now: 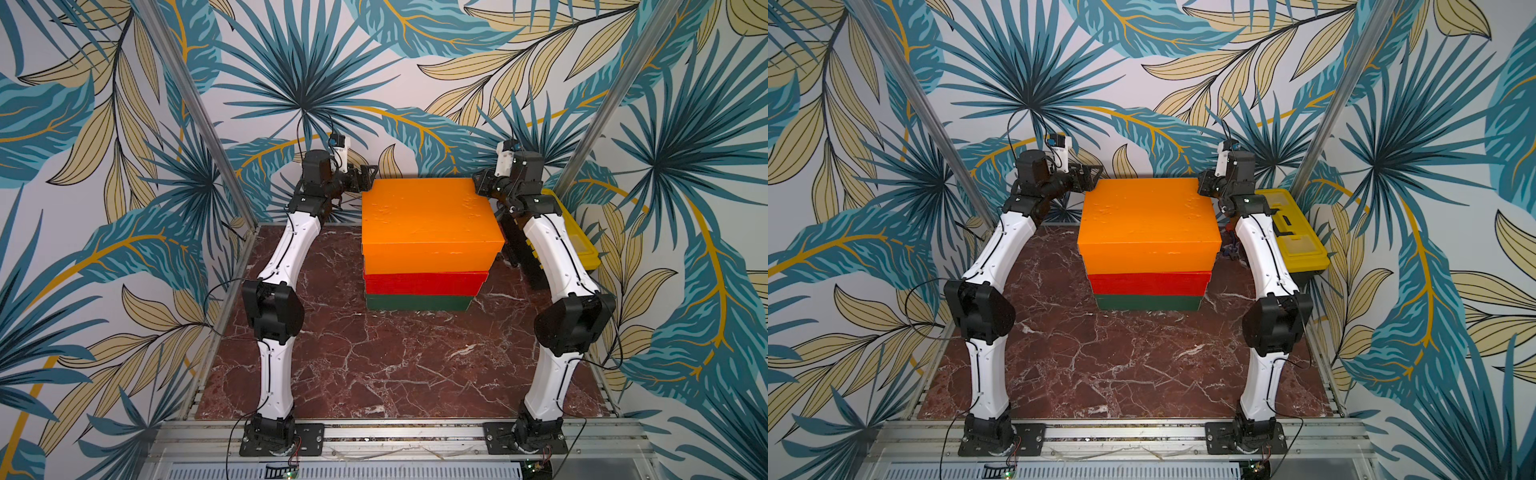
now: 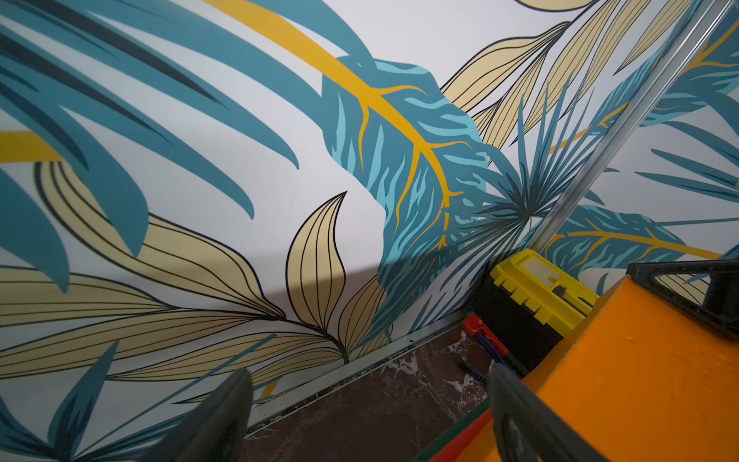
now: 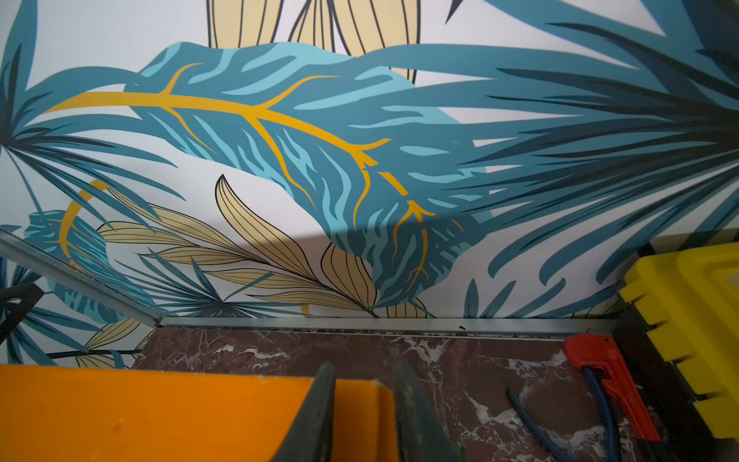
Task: Stack the shoeboxes
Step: Adjust the shoebox, then reset both arms
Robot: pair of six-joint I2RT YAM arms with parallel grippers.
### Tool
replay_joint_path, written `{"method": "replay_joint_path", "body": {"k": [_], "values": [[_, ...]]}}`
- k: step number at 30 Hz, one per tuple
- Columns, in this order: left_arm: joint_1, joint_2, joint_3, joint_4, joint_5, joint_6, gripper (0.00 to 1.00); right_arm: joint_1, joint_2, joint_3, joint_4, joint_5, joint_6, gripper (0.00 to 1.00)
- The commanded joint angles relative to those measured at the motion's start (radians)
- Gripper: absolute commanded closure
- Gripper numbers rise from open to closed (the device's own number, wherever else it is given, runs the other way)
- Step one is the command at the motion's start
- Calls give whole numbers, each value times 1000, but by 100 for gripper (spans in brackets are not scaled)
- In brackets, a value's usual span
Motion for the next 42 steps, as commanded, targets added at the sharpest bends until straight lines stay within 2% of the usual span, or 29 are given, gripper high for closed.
{"method": "replay_joint_path", "body": {"k": [1, 3, 5, 10, 13, 15, 18, 19, 20, 24, 25, 27, 31, 33, 35, 36, 40, 42], "values": [[-8, 5, 7, -37, 21, 2, 8, 2, -40, 3, -49, 35, 5, 69], [-6, -2, 13, -37, 14, -1, 6, 2, -64, 36, -74, 38, 3, 68], [-6, -15, 18, -37, -5, -6, 0, 2, -91, 61, -91, 46, 3, 66], [4, -48, 60, -60, -23, -13, 0, 2, -165, 94, -141, 60, 0, 61], [18, -110, 57, -108, -71, -15, 0, 1, -232, 73, -167, 104, -9, 51], [31, -201, -18, -111, -119, -24, 0, -5, -305, -6, -155, 139, -3, 40], [58, -386, -212, -104, -258, -51, 0, -39, -490, -291, -36, 192, 36, 19], [69, -459, -294, -94, -305, -57, 0, -61, -567, -405, 10, 217, 64, 3], [77, -523, -371, -81, -346, -57, 0, -78, -629, -504, 50, 223, 78, 0], [118, -832, -790, 71, -470, -44, 0, -94, -835, -839, 128, 420, 82, 0], [125, -910, -906, 103, -506, -31, 0, -96, -884, -929, 169, 420, 71, 0], [128, -1044, -1151, 235, -518, 75, 0, -96, -965, -1121, 291, 381, 10, 1], [149, -1245, -1506, 345, -650, 120, 0, -96, -1102, -1411, 364, 508, -46, 1], [150, -1277, -1656, 466, -717, 136, 0, -96, -1123, -1560, 487, 552, -111, 1], [152, -1240, -1788, 657, -743, 172, 0, -96, -1102, -1700, 663, 597, -131, 1], [157, -1196, -1832, 730, -749, 180, 0, -96, -1080, -1755, 744, 582, -167, 1], [177, -1010, -1893, 868, -743, 164, 0, -96, -981, -1821, 883, 574, -192, 2], [197, -914, -1922, 976, -737, 133, 0, -96, -913, -1860, 1021, 566, -216, 2]]}}
